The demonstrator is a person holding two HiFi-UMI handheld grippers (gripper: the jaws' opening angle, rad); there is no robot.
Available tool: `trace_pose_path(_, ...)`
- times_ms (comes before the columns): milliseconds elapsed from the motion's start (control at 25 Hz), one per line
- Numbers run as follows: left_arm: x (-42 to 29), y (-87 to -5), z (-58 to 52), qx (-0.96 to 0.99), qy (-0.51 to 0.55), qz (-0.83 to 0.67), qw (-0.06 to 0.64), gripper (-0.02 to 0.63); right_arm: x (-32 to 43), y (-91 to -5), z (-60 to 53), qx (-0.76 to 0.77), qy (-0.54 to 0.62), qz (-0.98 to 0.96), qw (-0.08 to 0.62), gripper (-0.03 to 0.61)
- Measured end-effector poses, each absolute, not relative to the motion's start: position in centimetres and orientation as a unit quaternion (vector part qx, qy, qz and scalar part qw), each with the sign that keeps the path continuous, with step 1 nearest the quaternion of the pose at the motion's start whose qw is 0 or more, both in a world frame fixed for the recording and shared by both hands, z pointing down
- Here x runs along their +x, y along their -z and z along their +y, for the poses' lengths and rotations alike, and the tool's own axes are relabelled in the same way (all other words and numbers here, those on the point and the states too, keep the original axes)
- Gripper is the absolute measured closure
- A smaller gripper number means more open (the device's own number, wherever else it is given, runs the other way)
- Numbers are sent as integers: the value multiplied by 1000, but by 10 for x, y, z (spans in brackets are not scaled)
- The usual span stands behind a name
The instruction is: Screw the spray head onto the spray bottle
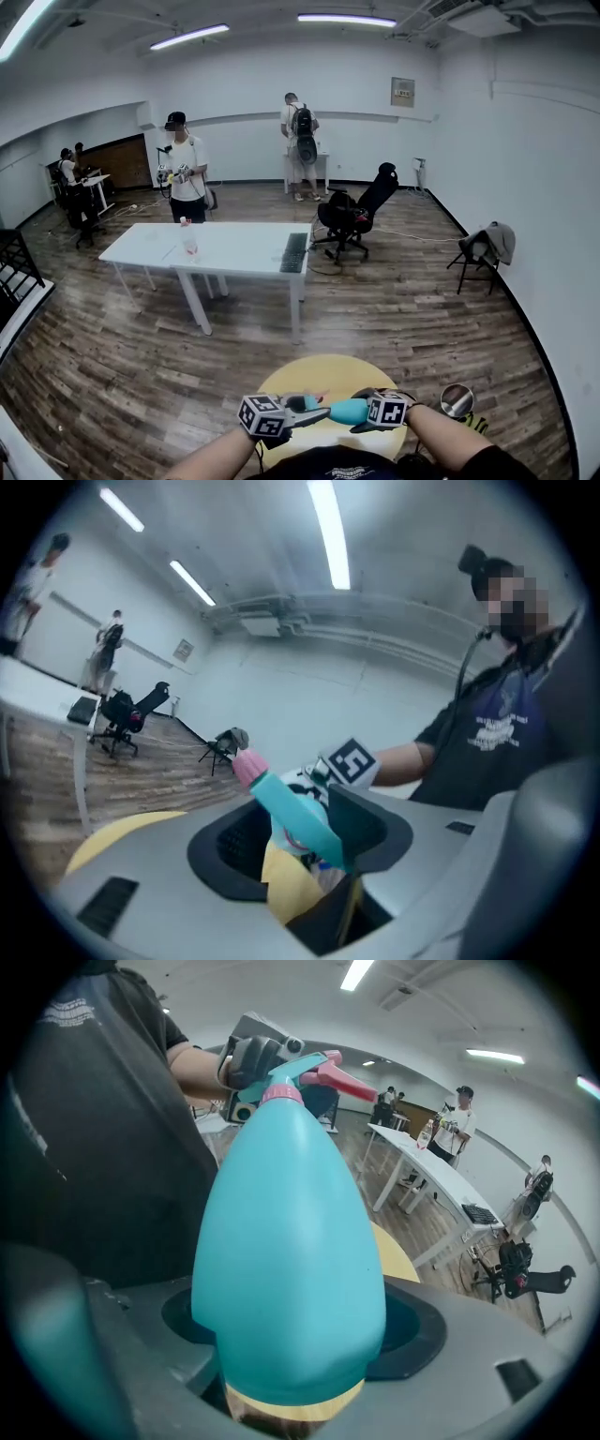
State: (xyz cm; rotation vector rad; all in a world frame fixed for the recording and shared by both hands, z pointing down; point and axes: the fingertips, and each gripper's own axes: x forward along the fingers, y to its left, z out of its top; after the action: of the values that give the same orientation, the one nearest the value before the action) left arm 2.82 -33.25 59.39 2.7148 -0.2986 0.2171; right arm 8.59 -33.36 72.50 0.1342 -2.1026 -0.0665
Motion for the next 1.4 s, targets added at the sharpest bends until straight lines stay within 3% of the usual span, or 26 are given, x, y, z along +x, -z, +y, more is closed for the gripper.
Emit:
trace_pose_path(200,30,-618,-320,974,-161,-87,136,387,93,-732,-325,45,36,-856,513,153)
trace_pose_path(400,12,-600,-336,956,-34,-138,256,377,82,-720,-329,55,2,-876,478,154)
trace_pose_path(480,-16,-593,-344,935,52,-163,311,318,84,-722,-333,69,-14,-879,472,155)
trace_pose_path(560,-55,-594,-354,905,120,-197,357,302,94,-728,-337,86,-31,-878,470,155)
trace_pose_path(760,-84,-609,-366,877,130,-223,405,298,97,-727,-342,93,-23,-876,473,155)
trace_pose_path(920,-9,-607,-356,928,16,-154,339,298,71,-717,-343,73,8,-877,475,155)
trace_pose_path(960,8,-605,-349,944,-21,-135,300,333,69,-717,-344,69,16,-875,479,155)
trace_pose_path(1000,20,-604,-342,957,-59,-120,256,419,70,-719,-344,66,25,-871,486,155)
trace_pose_path(1200,45,-608,-317,976,-150,-65,141,405,89,-725,-331,50,40,-864,500,153)
trace_pose_path(1280,48,-611,-315,977,-163,-59,125,402,92,-729,-329,49,40,-861,505,152)
trace_pose_path(1400,45,-605,-320,972,-130,-74,179,397,88,-721,-328,51,17,-871,489,153)
